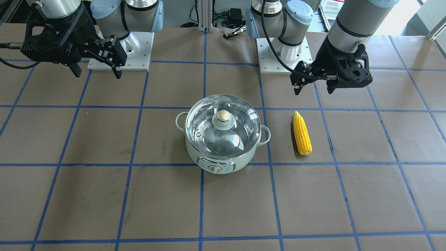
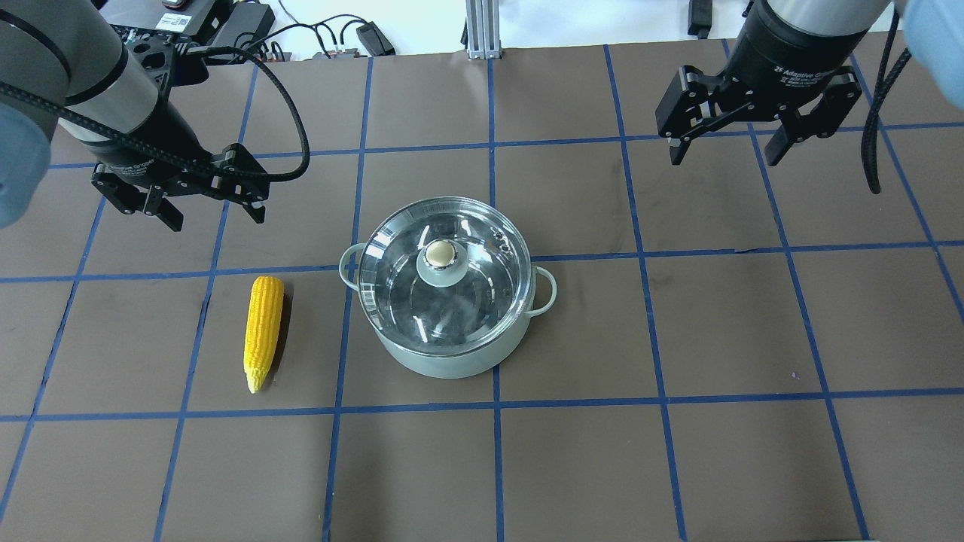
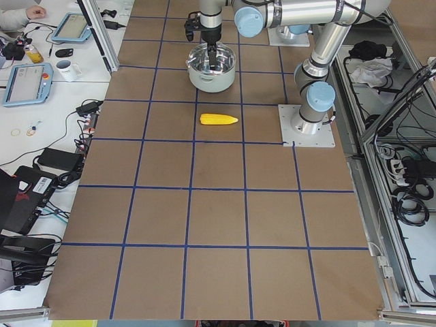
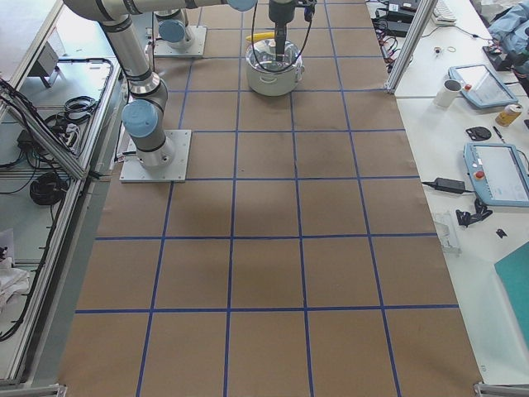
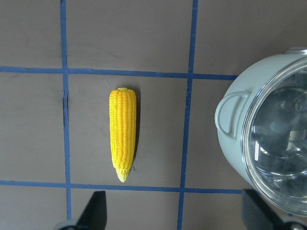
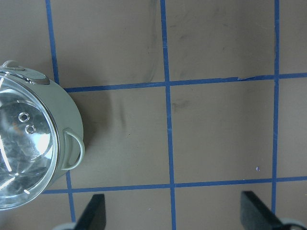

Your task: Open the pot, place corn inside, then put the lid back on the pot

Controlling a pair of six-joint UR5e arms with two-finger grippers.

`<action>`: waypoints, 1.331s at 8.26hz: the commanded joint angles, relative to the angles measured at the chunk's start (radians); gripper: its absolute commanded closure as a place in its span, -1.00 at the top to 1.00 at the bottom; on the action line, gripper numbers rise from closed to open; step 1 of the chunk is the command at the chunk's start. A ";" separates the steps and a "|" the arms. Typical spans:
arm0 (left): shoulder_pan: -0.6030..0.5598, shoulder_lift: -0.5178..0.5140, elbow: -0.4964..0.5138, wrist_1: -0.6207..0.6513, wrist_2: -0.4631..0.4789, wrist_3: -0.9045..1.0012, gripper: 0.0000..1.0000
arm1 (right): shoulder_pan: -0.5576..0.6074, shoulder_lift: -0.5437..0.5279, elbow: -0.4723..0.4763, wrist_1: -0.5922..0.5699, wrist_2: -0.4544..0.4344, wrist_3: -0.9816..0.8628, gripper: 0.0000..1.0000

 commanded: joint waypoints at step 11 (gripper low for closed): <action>0.131 -0.264 -0.117 0.116 0.053 0.129 1.00 | 0.000 0.009 0.005 -0.025 0.004 -0.003 1.00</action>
